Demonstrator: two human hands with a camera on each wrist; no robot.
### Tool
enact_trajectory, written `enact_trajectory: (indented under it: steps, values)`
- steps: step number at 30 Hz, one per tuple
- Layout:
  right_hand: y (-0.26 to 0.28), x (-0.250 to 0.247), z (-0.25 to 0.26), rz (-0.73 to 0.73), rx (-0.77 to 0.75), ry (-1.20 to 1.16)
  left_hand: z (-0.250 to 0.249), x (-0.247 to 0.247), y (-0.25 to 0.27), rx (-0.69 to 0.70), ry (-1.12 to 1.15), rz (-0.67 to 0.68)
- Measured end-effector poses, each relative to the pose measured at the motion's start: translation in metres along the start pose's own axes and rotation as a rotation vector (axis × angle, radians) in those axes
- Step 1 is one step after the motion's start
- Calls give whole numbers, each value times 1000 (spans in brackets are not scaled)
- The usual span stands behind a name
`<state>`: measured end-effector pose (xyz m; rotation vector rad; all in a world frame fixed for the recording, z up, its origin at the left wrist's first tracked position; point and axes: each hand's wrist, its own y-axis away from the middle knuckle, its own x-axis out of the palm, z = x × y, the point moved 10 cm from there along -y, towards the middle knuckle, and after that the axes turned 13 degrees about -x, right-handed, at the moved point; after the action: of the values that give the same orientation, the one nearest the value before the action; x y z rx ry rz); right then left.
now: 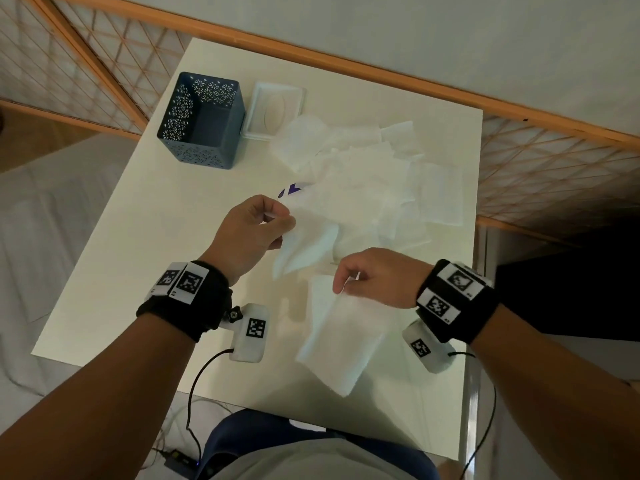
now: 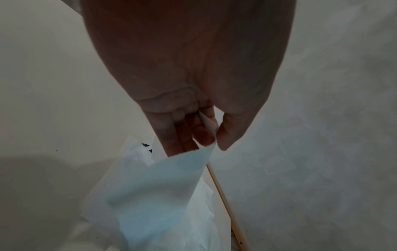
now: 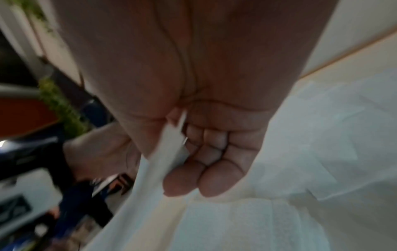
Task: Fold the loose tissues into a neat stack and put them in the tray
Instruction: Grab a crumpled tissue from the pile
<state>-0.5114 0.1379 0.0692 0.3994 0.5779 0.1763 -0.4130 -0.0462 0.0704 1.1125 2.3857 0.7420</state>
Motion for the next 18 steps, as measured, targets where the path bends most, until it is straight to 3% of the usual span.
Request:
enact_trajectory:
  steps: [18]
  values:
    - [-54,36,-22,53,10,222,11,8,-4,-28,-89,13]
